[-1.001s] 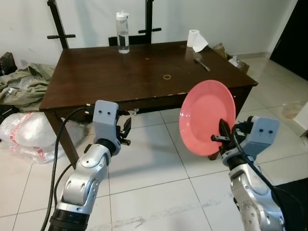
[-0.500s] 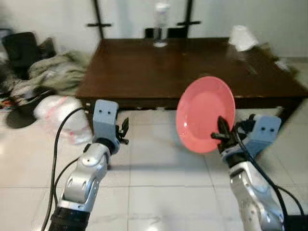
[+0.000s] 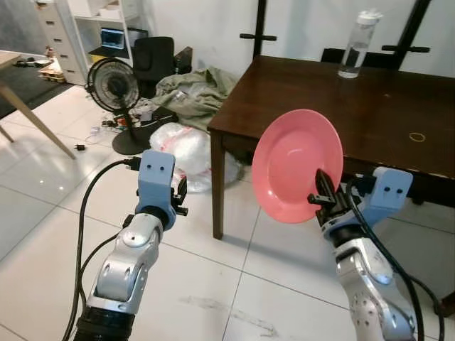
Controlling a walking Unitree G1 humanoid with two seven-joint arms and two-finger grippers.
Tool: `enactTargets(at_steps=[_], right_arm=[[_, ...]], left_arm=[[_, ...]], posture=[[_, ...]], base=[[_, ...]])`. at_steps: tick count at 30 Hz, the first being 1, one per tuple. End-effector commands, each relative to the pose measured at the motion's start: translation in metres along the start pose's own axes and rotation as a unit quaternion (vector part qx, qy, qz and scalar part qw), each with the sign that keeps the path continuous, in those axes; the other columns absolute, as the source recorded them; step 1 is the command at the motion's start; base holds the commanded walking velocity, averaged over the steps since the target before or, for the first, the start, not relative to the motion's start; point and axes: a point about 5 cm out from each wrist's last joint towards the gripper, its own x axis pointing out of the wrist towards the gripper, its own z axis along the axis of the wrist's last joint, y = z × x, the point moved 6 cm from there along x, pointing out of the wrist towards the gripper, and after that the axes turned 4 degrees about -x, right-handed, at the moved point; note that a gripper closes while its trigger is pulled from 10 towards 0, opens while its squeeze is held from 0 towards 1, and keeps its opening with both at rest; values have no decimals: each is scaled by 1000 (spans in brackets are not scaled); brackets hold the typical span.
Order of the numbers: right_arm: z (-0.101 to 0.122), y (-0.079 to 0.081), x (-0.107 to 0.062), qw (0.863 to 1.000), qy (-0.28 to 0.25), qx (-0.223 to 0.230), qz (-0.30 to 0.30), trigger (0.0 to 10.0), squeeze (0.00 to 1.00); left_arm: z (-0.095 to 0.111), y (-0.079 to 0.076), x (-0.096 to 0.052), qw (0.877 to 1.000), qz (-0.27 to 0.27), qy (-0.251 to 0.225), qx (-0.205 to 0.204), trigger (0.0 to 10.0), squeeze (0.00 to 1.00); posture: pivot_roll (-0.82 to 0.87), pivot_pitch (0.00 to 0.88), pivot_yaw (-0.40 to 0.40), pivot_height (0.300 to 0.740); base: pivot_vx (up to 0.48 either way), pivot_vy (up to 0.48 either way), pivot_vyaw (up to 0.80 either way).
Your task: Setting the table
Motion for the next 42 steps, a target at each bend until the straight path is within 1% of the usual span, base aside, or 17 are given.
enactTargets(at_steps=[1, 10, 20, 37, 42], right_arm=[[1, 6, -1, 1000, -3, 4, 11, 10000, 0], [1, 5, -1, 1000, 0, 5, 11, 10000, 0], [1, 3, -1, 1000, 0, 6, 7, 10000, 0], [2, 1, 1, 1000, -1, 2, 8, 10000, 0], [3, 4, 2, 1000, -1, -2, 11, 10000, 0]], left_arm=[[-7, 12, 0, 1000, 25, 14, 8, 10000, 0], [-5, 19, 1, 999, 42, 11, 12, 10000, 0], [-2, 21, 2, 998, 52, 3, 20, 10000, 0], [2, 21, 5, 998, 64, -9, 20, 10000, 0], [4, 25, 8, 996, 85, -15, 22, 10000, 0]], posture=[[24, 90, 76, 740], [25, 91, 72, 740], [23, 90, 73, 740], [14, 92, 59, 740], [5, 92, 56, 740]], base=[[0, 0, 800], [0, 0, 800], [0, 0, 800], [0, 0, 799], [423, 0, 0]])
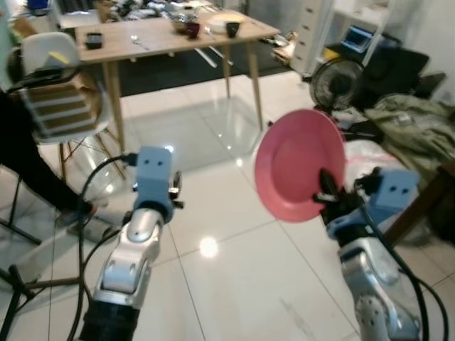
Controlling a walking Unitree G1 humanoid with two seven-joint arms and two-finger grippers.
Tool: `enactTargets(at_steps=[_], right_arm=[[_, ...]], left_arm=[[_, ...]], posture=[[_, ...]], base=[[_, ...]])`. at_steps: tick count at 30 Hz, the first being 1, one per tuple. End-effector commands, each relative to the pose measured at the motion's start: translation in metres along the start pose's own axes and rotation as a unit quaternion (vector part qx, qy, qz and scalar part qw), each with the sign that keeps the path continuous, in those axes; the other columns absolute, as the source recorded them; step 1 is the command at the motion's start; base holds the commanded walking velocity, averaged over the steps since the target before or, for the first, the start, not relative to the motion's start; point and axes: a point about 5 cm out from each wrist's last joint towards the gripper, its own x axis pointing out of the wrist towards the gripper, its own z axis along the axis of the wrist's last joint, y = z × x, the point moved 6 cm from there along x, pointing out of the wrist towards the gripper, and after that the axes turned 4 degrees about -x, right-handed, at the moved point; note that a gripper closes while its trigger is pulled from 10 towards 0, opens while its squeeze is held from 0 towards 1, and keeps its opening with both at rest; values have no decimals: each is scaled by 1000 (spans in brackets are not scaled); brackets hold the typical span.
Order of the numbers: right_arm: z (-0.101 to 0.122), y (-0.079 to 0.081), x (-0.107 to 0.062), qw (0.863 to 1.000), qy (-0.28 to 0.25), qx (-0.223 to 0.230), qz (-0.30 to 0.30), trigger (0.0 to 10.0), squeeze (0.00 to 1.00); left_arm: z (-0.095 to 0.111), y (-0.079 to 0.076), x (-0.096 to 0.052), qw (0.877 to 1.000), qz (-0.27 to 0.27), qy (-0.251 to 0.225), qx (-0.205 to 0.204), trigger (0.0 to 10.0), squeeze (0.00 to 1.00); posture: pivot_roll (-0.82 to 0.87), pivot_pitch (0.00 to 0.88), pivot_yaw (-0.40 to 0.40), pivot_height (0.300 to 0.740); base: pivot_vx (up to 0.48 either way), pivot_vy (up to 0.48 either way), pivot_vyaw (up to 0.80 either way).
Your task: Setting the table
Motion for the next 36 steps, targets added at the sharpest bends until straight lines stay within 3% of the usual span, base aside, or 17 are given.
enactTargets(at_steps=[1, 36], right_arm=[[1, -4, -2, 1000, 0, -6, -6, 10000, 0], [-2, -5, 1, 1000, 2, -16, -4, 10000, 0]], left_arm=[[-2, -1, 1, 1000, 4, 1, 3, 10000, 0], [10, -18, 8, 1000, -12, -25, 11, 10000, 0]], posture=[[2, 94, 54, 740], [-32, 135, 54, 740]], base=[[454, 0, 0], [455, 0, 0]])
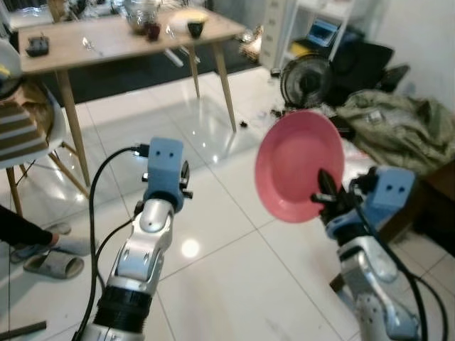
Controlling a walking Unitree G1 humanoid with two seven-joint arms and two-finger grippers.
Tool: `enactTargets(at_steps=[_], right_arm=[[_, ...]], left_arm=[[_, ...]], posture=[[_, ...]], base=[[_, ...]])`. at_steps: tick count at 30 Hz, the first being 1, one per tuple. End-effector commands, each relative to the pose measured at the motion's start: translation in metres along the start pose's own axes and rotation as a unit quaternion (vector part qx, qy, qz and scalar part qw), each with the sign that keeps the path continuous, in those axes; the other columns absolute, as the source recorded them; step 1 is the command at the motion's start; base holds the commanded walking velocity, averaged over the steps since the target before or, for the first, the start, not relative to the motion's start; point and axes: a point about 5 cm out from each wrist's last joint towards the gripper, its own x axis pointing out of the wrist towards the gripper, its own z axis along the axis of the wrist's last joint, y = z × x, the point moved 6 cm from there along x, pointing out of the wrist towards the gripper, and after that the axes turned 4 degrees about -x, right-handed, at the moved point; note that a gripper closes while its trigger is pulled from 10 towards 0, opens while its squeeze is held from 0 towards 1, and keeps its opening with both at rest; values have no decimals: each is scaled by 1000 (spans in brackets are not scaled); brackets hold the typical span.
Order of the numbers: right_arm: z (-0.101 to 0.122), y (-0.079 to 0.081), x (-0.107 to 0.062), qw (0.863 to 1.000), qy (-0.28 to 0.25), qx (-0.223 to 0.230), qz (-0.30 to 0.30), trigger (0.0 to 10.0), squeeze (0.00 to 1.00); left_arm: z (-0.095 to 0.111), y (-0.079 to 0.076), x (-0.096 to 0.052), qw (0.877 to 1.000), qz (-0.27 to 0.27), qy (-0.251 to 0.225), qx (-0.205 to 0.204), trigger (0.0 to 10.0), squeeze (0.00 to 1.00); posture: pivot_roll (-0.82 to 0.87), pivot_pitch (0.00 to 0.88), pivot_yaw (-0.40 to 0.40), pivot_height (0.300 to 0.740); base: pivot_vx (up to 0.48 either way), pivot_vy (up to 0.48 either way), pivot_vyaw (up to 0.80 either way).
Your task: Setting the table
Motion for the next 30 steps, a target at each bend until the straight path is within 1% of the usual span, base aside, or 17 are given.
enactTargets(at_steps=[1, 6, 11, 15, 18, 21, 30], right_arm=[[-2, 4, -1, 1000, 0, 6, 5, 10000, 0], [-4, 5, -2, 1000, 2, 6, 5, 10000, 0], [-5, 1, -2, 1000, 3, 6, -1, 10000, 0], [-6, 0, 0, 1000, 1, 0, -3, 10000, 0], [-7, 1, 1, 1000, 1, -1, -3, 10000, 0], [-9, 1, 2, 1000, 1, 3, -6, 10000, 0], [-14, -3, 1, 1000, 3, 5, -23, 10000, 0]], left_arm=[[-5, 6, 0, 1000, 9, 5, 8, 10000, 0], [-6, 8, -1, 1000, 13, 5, 9, 10000, 0], [-7, 11, -1, 1000, 18, 3, 12, 10000, 0], [-3, 16, -1, 999, 26, -6, 26, 10000, 0], [-3, 18, -1, 999, 27, -7, 29, 10000, 0], [-4, 23, -3, 999, 31, -8, 38, 10000, 0], [-7, 25, -5, 998, 32, -9, 48, 10000, 0]], posture=[[-32, 134, 52, 740], [-20, 121, 46, 740], [-1, 103, 50, 740], [23, 91, 49, 740], [23, 91, 49, 740], [38, 75, 57, 740], [46, 54, 61, 740]], base=[[454, 0, 0], [455, 0, 0], [455, 0, 0], [454, 0, 0], [454, 0, 0], [454, 0, 0], [455, 0, 0]])
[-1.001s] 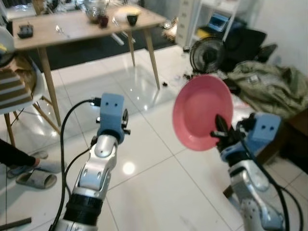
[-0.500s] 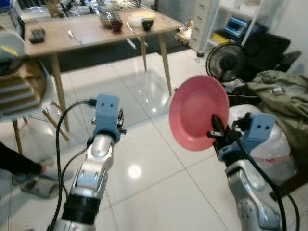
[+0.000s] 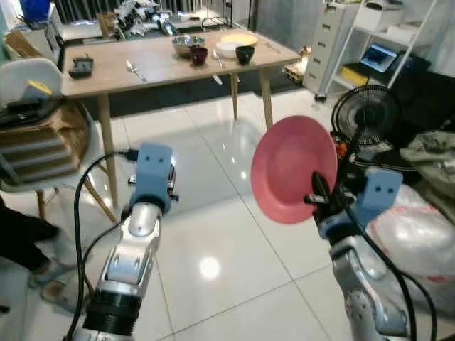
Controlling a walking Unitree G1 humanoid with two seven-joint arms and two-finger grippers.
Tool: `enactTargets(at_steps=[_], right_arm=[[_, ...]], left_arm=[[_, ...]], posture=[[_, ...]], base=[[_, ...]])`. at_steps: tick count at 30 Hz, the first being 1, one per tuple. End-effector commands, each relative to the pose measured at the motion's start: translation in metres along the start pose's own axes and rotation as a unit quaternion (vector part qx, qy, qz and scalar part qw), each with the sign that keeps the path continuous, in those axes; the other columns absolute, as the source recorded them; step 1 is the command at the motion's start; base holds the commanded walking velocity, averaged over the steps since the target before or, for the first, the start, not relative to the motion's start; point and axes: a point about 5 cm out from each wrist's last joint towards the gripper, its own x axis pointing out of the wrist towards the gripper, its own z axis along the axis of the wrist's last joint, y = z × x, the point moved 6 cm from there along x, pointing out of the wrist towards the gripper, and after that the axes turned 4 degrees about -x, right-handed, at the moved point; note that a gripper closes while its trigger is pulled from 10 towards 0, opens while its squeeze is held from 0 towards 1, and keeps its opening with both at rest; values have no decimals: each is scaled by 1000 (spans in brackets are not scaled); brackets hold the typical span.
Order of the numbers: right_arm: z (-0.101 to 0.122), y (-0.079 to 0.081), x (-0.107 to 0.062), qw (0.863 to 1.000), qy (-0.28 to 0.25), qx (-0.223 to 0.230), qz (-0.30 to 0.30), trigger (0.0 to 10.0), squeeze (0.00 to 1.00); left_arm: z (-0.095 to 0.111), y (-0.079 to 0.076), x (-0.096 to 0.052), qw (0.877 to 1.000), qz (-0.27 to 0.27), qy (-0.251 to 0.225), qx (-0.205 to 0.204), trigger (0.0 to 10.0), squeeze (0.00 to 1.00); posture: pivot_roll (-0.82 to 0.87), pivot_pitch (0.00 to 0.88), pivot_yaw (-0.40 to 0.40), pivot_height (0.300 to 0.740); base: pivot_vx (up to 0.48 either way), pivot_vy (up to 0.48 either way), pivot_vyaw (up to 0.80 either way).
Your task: Setting the table
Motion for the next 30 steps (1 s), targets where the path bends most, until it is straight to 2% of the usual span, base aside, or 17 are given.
enactTargets(at_steps=[1, 3, 5, 6, 10, 12, 14, 22, 27, 30], right_arm=[[-2, -2, -1, 1000, 0, 2, -13, 10000, 0], [-2, -8, 0, 1000, 1, 3, -30, 10000, 0], [-5, -25, 0, 997, 8, 27, -76, 10000, 0], [-5, -25, 0, 997, 8, 27, -76, 10000, 0], [-8, -41, 1, 992, 13, 52, -117, 10000, 0], [-8, -45, 2, 992, 12, 35, -121, 10000, 0], [-6, -40, 2, 995, 9, 4, -102, 10000, 0], [-10, -23, 1, 997, 14, 13, -81, 10000, 0], [-11, -23, -1, 997, 16, 11, -77, 10000, 0], [-15, -29, -4, 996, 22, 7, -82, 10000, 0]], left_arm=[[-3, 8, -3, 1000, 9, -1, 8, 10000, 0], [-5, 9, -6, 1000, 8, 0, 11, 10000, 0], [-6, 10, -10, 1000, 6, -2, 15, 10000, 0], [-6, 10, -10, 1000, 6, -2, 15, 10000, 0], [-3, 9, -13, 999, -3, -16, 35, 10000, 0], [-7, 12, -15, 999, 0, -11, 40, 10000, 0], [-8, 14, -16, 999, 4, -9, 40, 10000, 0], [-9, 15, -16, 999, 9, -10, 39, 10000, 0], [-8, 14, -16, 999, 8, -10, 39, 10000, 0], [-7, 13, -16, 999, 7, -11, 38, 10000, 0]], posture=[[47, 55, 61, 740], [51, 49, 55, 740], [65, 45, 54, 740], [65, 45, 54, 740], [72, 48, 50, 740], [76, 50, 51, 740], [84, 50, 47, 740], [64, 59, 45, 740], [63, 65, 42, 740], [70, 67, 42, 740]], base=[[454, 0, 0], [454, 0, 0], [456, 0, 0], [458, 0, 0], [458, 0, 0], [458, 0, 0], [463, 0, 0], [480, 0, 0], [480, 0, 0], [480, 0, 0]])
